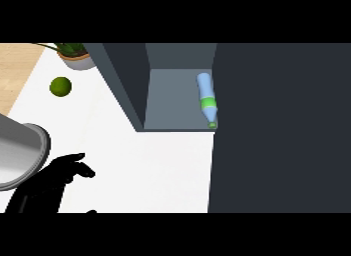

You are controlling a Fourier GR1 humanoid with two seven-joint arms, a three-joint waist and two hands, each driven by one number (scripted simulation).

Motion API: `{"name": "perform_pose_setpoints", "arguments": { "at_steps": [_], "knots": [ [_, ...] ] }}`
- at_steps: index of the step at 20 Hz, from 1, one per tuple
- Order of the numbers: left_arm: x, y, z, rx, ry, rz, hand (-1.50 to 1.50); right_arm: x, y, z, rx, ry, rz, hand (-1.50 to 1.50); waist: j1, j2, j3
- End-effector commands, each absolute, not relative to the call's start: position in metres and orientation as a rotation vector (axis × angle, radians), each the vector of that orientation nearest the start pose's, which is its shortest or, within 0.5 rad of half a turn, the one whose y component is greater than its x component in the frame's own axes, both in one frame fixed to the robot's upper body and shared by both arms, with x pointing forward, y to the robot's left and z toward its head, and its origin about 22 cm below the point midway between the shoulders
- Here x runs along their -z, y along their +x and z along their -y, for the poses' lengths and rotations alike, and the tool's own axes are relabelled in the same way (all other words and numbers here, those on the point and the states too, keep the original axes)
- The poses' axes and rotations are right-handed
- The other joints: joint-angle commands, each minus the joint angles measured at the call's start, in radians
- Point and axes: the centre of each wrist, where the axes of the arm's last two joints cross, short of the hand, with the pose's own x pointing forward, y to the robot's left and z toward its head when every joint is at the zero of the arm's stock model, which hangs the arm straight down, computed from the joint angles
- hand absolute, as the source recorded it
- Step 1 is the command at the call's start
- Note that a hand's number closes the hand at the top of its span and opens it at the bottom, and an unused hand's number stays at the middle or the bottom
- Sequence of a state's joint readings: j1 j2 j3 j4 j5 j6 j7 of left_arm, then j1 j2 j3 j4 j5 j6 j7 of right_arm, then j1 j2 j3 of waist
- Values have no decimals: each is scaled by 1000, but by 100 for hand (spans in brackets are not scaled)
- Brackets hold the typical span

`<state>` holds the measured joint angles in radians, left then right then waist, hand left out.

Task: Pick up the bottled water, place it into the cabinet and close the cabinet

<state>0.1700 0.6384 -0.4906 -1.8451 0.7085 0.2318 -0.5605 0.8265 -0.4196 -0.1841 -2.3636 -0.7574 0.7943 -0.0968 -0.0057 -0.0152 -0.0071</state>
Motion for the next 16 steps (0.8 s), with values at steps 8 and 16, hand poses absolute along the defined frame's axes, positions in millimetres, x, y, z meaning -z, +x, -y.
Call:
{"name": "perform_pose_setpoints", "arguments": {
  "at_steps": [8, 16],
  "knots": [
    [-66, 165, -310, -30, -261, 1904, -150, -177, 60, 272, -762, 709, 1749, 150, 35, -7, -7],
    [-67, 154, -328, -40, -272, 1878, -150, -179, 74, 257, -882, 787, 1712, 150, 36, -13, -14]
  ]
}}
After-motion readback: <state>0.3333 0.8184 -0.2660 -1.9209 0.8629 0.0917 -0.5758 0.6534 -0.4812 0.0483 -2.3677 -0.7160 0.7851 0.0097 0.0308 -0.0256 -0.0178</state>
